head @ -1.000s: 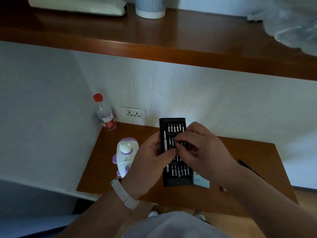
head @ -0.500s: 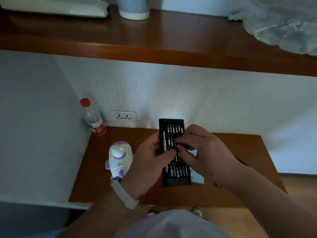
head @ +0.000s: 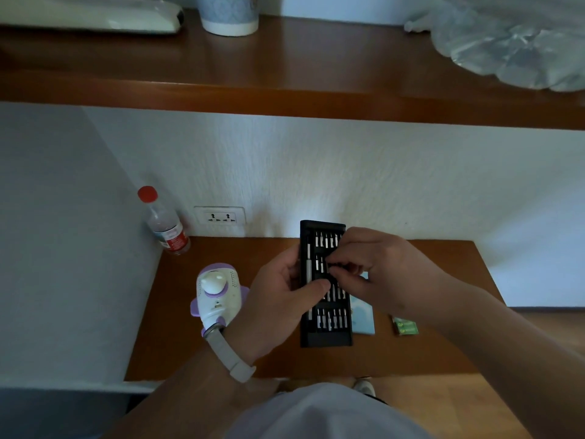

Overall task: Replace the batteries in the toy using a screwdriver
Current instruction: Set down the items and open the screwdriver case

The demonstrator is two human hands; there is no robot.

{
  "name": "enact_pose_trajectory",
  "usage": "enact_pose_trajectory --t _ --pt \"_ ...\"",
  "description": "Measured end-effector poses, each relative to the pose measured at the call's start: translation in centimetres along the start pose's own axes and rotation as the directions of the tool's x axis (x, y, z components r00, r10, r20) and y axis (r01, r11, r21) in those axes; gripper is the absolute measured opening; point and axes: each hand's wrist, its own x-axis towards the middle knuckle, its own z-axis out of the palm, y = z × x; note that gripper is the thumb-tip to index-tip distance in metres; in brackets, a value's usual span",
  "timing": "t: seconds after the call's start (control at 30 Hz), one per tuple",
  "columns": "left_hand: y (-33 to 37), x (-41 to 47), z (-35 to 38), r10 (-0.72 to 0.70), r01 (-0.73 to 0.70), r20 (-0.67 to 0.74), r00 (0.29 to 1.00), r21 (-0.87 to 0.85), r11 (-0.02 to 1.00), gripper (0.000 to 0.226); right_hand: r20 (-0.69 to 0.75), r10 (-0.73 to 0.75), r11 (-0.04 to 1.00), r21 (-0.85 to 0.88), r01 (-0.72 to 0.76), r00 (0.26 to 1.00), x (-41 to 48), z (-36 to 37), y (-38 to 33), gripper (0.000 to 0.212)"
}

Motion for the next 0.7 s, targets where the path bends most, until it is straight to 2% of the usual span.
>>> enact_pose_trajectory --t 0.3,0.7 --pt "-0.3 0.5 -0.4 -0.020 0.020 0.020 1.000 -0.009 1.000 0.040 0.038 -0.049 0.998 -0.046 0.051 0.998 0.6 -0.3 0.3 0.035" --pt "-0.4 1.4 0.0 -0.036 0.035 0.034 0.999 0.022 0.999 0.038 0.114 -0.137 0.975 -0.161 0.154 0.984 0.9 -0.6 1.5 0.028"
